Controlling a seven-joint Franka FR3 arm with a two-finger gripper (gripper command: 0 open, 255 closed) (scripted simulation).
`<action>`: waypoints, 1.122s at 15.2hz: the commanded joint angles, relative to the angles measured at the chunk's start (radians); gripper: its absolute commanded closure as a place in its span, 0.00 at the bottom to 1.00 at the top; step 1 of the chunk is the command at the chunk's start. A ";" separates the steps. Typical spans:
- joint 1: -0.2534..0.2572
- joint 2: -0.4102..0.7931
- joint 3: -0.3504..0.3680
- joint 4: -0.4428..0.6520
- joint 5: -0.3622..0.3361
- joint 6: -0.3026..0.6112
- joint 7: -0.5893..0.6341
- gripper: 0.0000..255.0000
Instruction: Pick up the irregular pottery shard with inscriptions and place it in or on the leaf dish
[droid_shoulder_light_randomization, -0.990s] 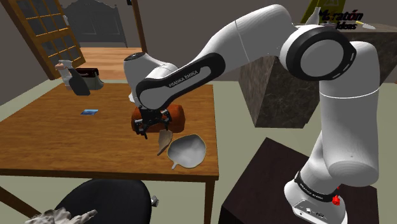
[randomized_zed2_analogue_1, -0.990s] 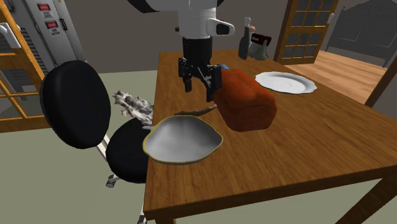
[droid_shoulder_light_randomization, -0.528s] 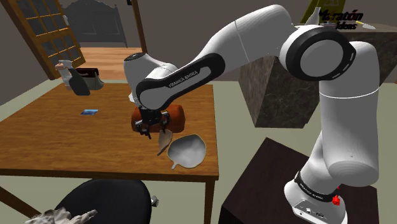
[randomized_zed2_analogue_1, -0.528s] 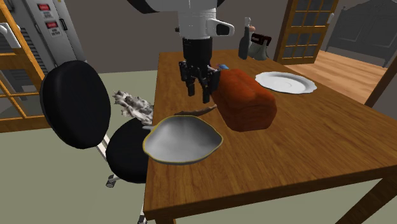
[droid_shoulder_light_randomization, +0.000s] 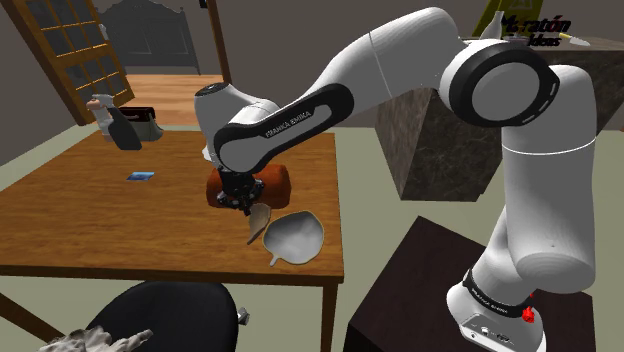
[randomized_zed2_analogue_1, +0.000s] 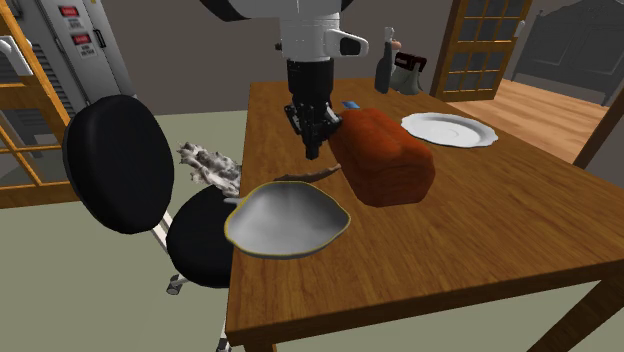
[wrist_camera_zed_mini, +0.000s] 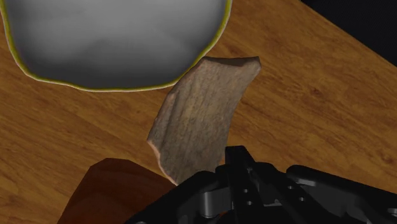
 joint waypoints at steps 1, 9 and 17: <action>0.000 0.000 0.000 0.000 0.000 0.000 0.000 1.00; -0.282 -0.438 0.166 -0.750 1.687 0.731 -1.230 0.00; -0.243 -0.298 0.173 -0.656 1.775 0.806 -1.333 0.00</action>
